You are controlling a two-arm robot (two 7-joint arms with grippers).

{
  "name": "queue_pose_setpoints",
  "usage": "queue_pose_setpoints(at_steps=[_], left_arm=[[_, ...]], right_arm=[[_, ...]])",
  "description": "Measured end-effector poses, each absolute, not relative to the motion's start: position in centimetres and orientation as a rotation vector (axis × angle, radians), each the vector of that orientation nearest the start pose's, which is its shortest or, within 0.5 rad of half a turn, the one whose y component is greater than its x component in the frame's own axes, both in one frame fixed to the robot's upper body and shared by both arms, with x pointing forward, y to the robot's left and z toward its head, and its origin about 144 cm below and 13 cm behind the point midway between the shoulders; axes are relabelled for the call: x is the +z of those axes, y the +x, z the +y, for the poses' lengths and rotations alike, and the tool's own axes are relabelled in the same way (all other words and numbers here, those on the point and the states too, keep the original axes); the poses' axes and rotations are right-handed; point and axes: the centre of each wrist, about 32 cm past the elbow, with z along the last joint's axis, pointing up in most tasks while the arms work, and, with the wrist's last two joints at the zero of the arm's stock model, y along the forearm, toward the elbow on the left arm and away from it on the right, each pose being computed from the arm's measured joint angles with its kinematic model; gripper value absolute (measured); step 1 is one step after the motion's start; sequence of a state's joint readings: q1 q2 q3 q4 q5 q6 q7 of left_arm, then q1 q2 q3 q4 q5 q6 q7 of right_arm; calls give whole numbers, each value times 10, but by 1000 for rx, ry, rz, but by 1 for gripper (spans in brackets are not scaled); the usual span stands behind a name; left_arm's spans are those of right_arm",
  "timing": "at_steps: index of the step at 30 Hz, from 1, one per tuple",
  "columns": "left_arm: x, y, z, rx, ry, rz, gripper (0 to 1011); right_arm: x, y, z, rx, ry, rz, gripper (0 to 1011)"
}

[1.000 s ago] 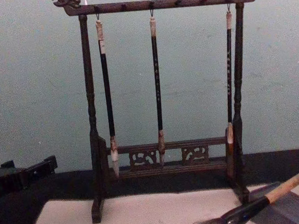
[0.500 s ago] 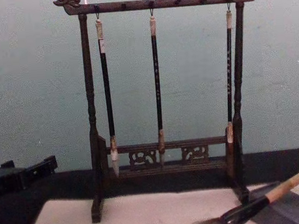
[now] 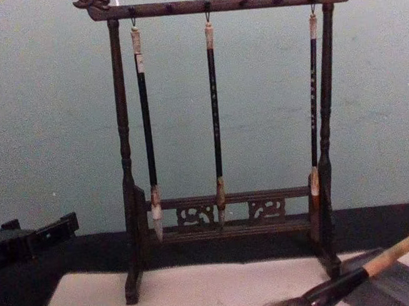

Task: Pick up the brush from the inkstone, write on the paper, then place the brush back to its original position.

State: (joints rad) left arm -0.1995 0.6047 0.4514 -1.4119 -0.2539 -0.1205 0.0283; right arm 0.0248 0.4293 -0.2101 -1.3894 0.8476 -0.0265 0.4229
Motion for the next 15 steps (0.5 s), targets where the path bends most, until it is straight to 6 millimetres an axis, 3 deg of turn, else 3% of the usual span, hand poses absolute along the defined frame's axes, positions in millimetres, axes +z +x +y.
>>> queue_pose_setpoints(at_steps=[15], left_arm=[[1140, 489, 310, 1248, 304, -285, 1002]], right_arm=[[1085, 459, -312, -1045, 397, 597, 1001]])
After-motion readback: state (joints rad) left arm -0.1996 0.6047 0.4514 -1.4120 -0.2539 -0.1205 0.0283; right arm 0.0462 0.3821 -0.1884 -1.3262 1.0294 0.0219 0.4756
